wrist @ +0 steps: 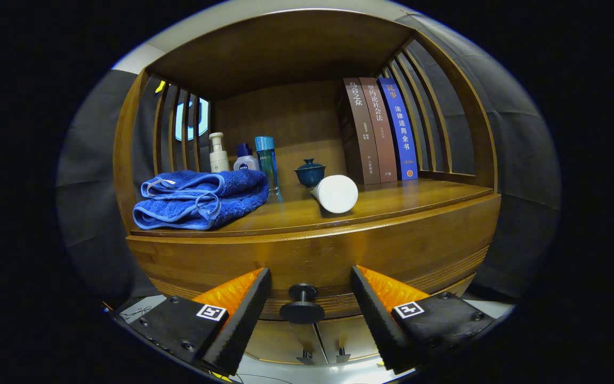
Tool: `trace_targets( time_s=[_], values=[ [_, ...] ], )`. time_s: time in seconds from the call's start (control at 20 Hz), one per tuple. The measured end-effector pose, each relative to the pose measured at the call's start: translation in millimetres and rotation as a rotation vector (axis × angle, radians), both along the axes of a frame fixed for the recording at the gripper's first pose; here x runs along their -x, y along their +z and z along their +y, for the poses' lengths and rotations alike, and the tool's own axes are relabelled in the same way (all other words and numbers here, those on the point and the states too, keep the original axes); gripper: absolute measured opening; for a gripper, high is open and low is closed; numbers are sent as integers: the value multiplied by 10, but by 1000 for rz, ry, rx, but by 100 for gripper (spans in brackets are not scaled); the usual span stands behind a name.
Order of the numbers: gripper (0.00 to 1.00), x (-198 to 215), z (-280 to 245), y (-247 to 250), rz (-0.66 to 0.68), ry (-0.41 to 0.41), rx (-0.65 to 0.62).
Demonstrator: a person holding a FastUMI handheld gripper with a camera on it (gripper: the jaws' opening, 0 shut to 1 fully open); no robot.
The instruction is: Pull open the drawer, take out the items inside it, and place them on the countertop above the cabinet.
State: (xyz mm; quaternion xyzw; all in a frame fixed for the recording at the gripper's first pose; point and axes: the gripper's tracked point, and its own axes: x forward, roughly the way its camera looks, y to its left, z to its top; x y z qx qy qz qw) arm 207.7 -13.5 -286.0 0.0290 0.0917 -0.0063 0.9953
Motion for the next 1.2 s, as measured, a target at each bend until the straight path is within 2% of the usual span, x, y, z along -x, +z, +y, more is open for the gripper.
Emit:
trace_targets(
  time_s=[0.2,0.45,0.85,1.2],
  values=[
    [99,110,121,340,-60,37,72],
    [99,404,290,660,-36,86,59],
    [99,1073,284,1512,-121,92,89],
    [99,1586,270,1873,-75,105,117]
  ],
)
